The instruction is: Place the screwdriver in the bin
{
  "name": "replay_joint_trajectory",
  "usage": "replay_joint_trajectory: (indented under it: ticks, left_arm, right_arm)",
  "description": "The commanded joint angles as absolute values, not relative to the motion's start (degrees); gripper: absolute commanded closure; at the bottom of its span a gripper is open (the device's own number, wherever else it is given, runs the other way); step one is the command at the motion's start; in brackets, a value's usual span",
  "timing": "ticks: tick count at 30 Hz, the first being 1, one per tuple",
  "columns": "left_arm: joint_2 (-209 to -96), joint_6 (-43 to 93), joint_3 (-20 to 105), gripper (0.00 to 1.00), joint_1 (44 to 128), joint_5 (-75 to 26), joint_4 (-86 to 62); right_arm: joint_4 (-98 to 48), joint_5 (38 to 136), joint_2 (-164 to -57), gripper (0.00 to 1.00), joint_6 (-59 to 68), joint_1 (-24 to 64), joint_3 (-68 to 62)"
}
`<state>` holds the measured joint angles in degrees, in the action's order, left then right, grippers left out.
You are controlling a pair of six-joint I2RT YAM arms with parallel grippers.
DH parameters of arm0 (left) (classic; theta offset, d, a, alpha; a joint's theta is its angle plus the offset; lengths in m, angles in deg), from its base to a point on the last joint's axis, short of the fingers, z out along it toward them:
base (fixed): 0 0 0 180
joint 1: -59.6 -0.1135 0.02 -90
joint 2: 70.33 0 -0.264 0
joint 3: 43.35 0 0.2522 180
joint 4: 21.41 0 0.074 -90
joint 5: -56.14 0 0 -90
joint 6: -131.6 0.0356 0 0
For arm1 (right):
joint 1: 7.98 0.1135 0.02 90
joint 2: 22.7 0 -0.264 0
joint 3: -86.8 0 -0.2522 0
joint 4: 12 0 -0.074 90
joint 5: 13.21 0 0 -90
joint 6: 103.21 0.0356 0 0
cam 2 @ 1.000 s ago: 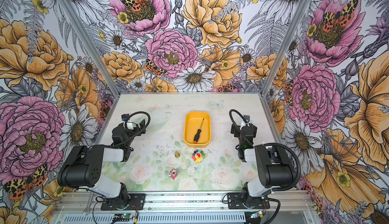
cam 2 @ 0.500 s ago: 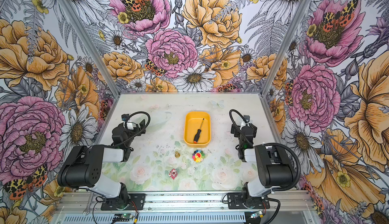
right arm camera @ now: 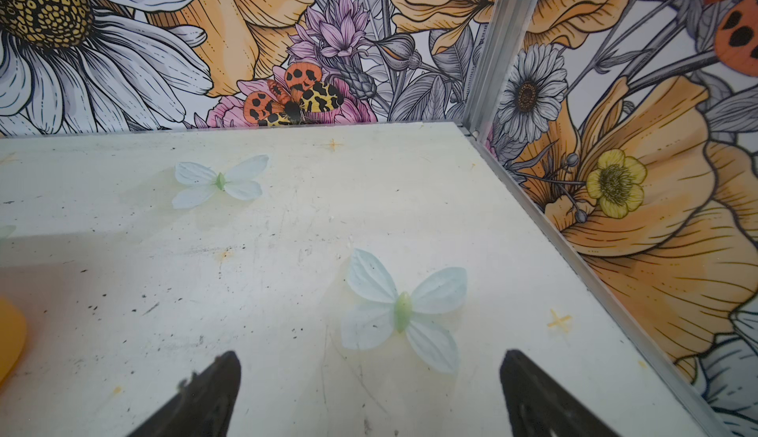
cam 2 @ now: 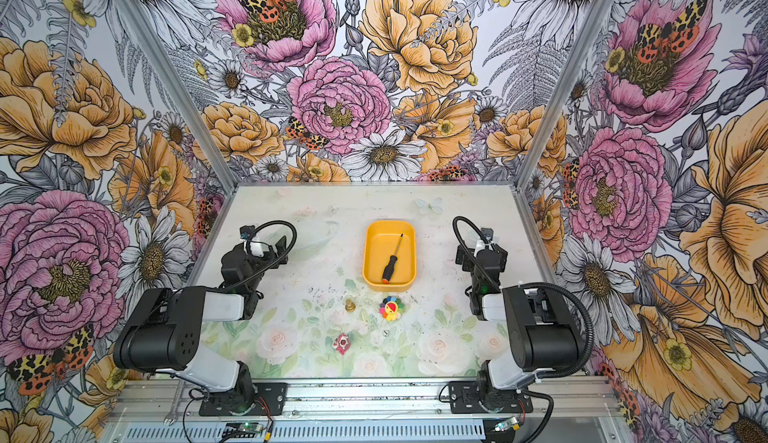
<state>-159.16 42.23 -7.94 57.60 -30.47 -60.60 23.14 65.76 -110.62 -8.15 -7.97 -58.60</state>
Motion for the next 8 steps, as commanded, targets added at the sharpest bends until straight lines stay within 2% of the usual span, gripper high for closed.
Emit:
replay_joint_trajectory:
  ticks: [1, 8]
  left_arm:
    - [-159.1, 43.2, -8.0, 0.01, 57.7, -30.5, -61.6]
    - [-159.1, 43.1, -8.0, 0.01, 57.7, -30.7, -61.6]
  right_arm:
    - [24.2, 66.2, -110.7, 0.01, -8.0, -8.1, -57.2]
    - [24.3, 66.0, -110.6, 0.00, -8.1, -8.0, -57.4]
